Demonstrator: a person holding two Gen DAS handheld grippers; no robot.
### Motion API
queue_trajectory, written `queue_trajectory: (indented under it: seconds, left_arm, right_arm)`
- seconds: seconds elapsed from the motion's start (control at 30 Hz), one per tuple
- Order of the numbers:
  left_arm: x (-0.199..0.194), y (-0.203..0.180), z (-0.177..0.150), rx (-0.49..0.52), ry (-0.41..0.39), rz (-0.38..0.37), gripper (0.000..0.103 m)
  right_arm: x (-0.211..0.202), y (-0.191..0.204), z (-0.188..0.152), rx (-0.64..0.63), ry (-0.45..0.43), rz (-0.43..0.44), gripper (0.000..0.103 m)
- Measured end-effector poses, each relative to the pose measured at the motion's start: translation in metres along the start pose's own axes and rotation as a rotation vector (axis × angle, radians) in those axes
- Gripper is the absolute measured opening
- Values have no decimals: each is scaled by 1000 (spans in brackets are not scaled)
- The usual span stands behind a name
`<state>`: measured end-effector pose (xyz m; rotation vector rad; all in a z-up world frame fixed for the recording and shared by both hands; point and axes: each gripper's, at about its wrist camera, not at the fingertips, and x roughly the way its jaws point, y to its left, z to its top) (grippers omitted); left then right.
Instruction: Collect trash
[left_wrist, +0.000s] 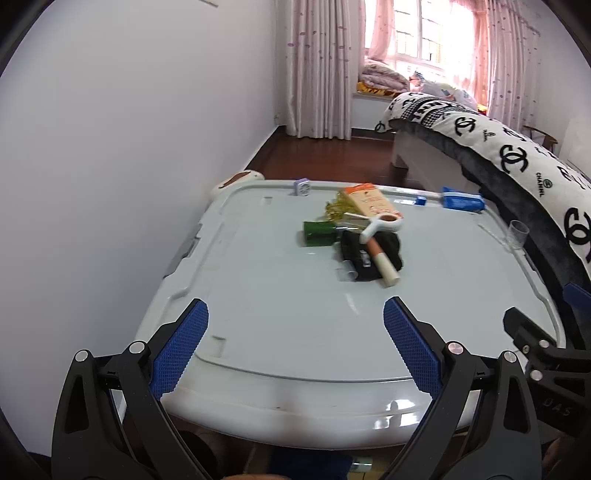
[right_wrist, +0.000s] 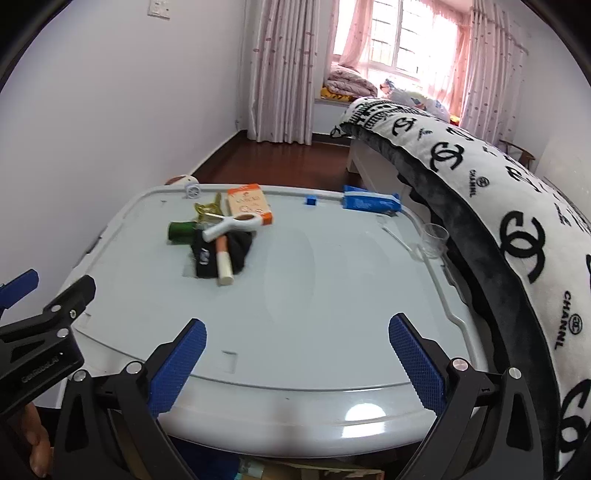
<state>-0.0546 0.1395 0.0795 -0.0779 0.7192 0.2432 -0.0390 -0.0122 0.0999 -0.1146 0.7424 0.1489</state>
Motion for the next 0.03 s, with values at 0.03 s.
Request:
queue_trajectory:
  seconds: [0.03]
  left_arm:
    - [1, 4, 0, -8, 6, -1, 93]
  right_arm:
    - [0, 4, 0, -8, -5, 1, 98]
